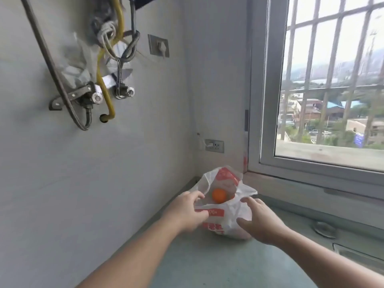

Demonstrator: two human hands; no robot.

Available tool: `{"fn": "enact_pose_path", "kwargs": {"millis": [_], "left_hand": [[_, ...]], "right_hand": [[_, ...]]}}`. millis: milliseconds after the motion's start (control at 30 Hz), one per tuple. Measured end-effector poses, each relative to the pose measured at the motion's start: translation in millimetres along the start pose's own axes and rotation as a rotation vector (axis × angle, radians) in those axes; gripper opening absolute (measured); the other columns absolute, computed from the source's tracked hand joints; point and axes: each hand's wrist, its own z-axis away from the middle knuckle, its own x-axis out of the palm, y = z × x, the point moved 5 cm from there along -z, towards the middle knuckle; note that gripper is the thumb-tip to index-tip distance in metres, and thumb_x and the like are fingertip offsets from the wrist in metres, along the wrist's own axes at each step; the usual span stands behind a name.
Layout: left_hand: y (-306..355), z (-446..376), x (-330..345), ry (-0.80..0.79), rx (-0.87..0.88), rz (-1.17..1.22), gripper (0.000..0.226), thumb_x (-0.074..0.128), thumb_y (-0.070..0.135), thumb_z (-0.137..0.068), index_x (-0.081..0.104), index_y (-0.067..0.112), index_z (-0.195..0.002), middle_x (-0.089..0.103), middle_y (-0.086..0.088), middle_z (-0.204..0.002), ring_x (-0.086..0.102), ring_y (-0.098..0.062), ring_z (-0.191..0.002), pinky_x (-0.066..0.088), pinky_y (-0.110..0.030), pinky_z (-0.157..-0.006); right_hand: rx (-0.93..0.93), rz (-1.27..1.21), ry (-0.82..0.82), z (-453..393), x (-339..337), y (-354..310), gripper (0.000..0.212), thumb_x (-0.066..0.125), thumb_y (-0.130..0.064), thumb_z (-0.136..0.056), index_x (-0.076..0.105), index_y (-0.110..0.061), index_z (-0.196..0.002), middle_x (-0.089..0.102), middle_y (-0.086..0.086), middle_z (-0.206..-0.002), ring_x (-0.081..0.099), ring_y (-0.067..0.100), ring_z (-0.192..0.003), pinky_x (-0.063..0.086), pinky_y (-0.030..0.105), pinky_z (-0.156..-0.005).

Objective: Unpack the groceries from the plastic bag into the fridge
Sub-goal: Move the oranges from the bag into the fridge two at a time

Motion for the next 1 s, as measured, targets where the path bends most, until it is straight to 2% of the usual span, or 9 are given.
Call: {"fn": "enact_pose_path", "kwargs": {"millis": [100,267,400,533,667,767,867,933,1000], "left_hand": [[1,-40,23,-0.028,0.009,-0.004,0.043,0.063,0.036,-0.083,0.056,0.032,-0.125,0.057,0.008,-0.123,0.056,-0.012,-0.109,0.047,-0.029,-0.093],[-13,-102,64,-0.108,-0.012,0.007,0.040,0.057,0.035,-0.089,0.054,0.032,-0.128,0.056,0.009,-0.124,0.055,-0.014,-0.111,0.048,-0.034,-0.096],[-35,-153,94,-0.151,-0.017,0.011,0.036,0.053,0.027,-0.092,0.053,0.037,-0.127,0.058,0.011,-0.128,0.057,-0.015,-0.111,0.044,-0.045,-0.100],[-62,-210,122,-0.170,-0.008,0.066,0.045,0.038,0.012,-0.096,0.049,0.035,-0.133,0.054,0.009,-0.134,0.054,-0.015,-0.113,0.047,-0.034,-0.091],[-86,-265,151,-0.237,0.045,0.084,0.050,0.041,0.005,-0.096,0.043,0.026,-0.142,0.052,0.001,-0.138,0.054,-0.020,-0.119,0.049,-0.033,-0.093],[-104,-301,172,-0.263,0.089,0.022,0.048,0.047,0.014,-0.095,0.044,0.025,-0.142,0.054,-0.001,-0.130,0.056,-0.020,-0.110,0.048,-0.027,-0.089],[-116,-329,191,-0.309,0.153,-0.134,0.059,0.051,0.018,-0.090,0.036,0.032,-0.145,0.048,0.001,-0.142,0.047,-0.025,-0.127,0.044,-0.036,-0.103],[-122,-346,207,-0.351,0.156,-0.153,0.063,0.053,0.019,-0.084,0.035,0.038,-0.141,0.049,0.003,-0.141,0.048,-0.026,-0.125,0.046,-0.043,-0.101],[-124,-361,223,-0.411,0.151,-0.158,0.063,0.054,0.019,-0.080,0.035,0.042,-0.135,0.052,0.002,-0.135,0.055,-0.026,-0.114,0.051,-0.044,-0.091]], "right_hand": [[0.033,-0.009,-0.036,-29,14,20,0.061,0.057,-0.036,-0.087,0.036,-0.023,-0.143,0.039,-0.001,-0.146,0.050,0.018,-0.123,0.048,0.029,-0.091],[0.075,0.010,-0.058,-77,28,45,0.058,0.057,-0.034,-0.088,0.038,-0.021,-0.141,0.043,0.001,-0.144,0.049,0.018,-0.125,0.045,0.031,-0.095],[0.103,0.003,0.025,-117,36,51,0.046,0.052,-0.028,-0.091,0.046,-0.020,-0.136,0.053,0.001,-0.136,0.053,0.019,-0.118,0.046,0.033,-0.092],[0.083,-0.043,0.113,-164,58,45,0.028,0.044,-0.014,-0.091,0.059,-0.018,-0.114,0.062,-0.001,-0.114,0.057,0.020,-0.106,0.049,0.036,-0.088],[0.085,-0.094,0.123,-218,87,39,0.036,0.041,-0.003,-0.087,0.065,-0.014,-0.112,0.064,0.002,-0.103,0.055,0.019,-0.092,0.043,0.030,-0.079],[0.161,-0.108,0.040,-255,112,49,0.038,0.042,-0.007,-0.088,0.063,-0.015,-0.119,0.065,0.004,-0.108,0.058,0.023,-0.097,0.044,0.028,-0.080],[0.262,-0.026,-0.040,-278,137,81,0.046,0.043,-0.010,-0.087,0.056,-0.022,-0.129,0.066,0.005,-0.116,0.059,0.026,-0.101,0.045,0.029,-0.078],[0.350,0.038,-0.072,-287,148,107,0.040,0.046,-0.017,-0.086,0.057,-0.024,-0.124,0.065,0.005,-0.114,0.058,0.025,-0.095,0.046,0.030,-0.074],[0.414,0.106,-0.102,-295,155,126,0.037,0.046,-0.029,-0.081,0.060,-0.028,-0.114,0.060,0.005,-0.118,0.055,0.029,-0.101,0.050,0.036,-0.080]]}}
